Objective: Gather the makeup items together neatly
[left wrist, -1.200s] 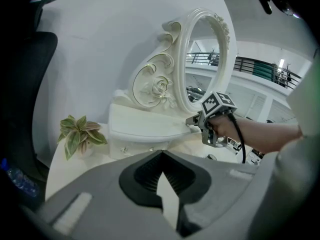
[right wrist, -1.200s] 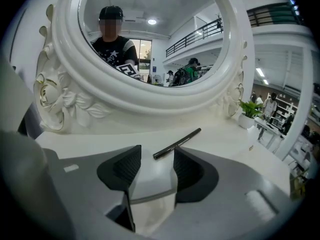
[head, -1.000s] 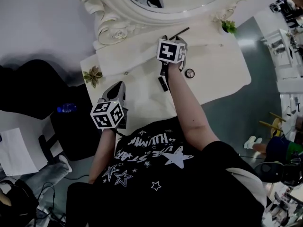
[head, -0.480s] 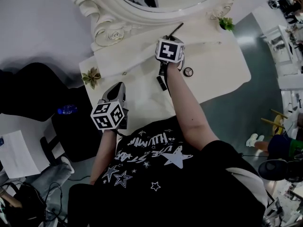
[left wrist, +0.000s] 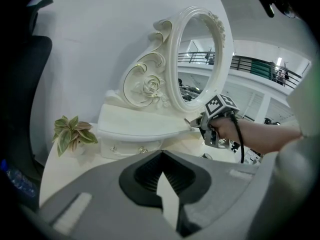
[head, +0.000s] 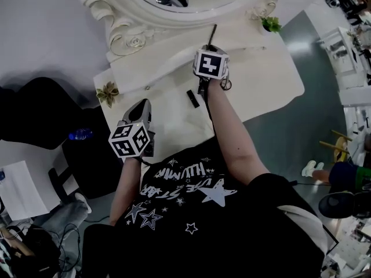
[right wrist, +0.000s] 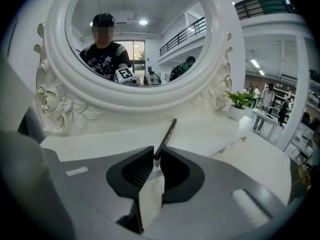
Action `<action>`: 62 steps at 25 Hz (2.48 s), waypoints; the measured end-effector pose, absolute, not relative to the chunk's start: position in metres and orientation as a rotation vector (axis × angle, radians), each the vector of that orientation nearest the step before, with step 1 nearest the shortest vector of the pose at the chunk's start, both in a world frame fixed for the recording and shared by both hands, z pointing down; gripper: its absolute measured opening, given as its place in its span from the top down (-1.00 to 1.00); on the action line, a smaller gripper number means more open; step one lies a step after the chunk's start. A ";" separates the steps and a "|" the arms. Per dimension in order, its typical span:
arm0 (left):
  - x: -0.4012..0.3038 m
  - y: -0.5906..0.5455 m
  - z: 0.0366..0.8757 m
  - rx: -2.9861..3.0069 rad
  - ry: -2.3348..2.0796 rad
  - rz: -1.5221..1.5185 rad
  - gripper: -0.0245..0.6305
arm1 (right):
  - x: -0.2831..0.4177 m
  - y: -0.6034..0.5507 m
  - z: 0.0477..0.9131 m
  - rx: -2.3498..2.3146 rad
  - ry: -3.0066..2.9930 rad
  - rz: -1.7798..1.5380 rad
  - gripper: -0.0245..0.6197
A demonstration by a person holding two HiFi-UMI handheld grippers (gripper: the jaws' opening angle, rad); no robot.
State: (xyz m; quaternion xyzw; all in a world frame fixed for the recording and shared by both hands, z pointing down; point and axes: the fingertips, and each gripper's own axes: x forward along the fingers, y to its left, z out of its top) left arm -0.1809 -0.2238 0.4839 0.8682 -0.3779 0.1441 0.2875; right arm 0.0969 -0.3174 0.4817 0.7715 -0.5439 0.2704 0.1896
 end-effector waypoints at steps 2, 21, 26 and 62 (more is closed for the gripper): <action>-0.178 -0.221 0.483 2.325 -1.005 0.386 0.92 | 0.105 -0.305 0.480 2.180 -1.499 0.760 0.71; -0.113 -0.198 0.478 2.381 -0.947 0.430 0.92 | 0.145 -0.251 0.458 2.153 -1.812 0.679 0.73; -0.087 -0.189 0.474 2.392 -0.942 0.434 0.92 | 0.158 -0.234 0.450 2.107 -1.901 0.638 0.73; -0.018 -0.162 0.504 2.324 -0.924 0.507 0.92 | 0.193 -0.144 0.541 1.826 -1.920 0.688 0.72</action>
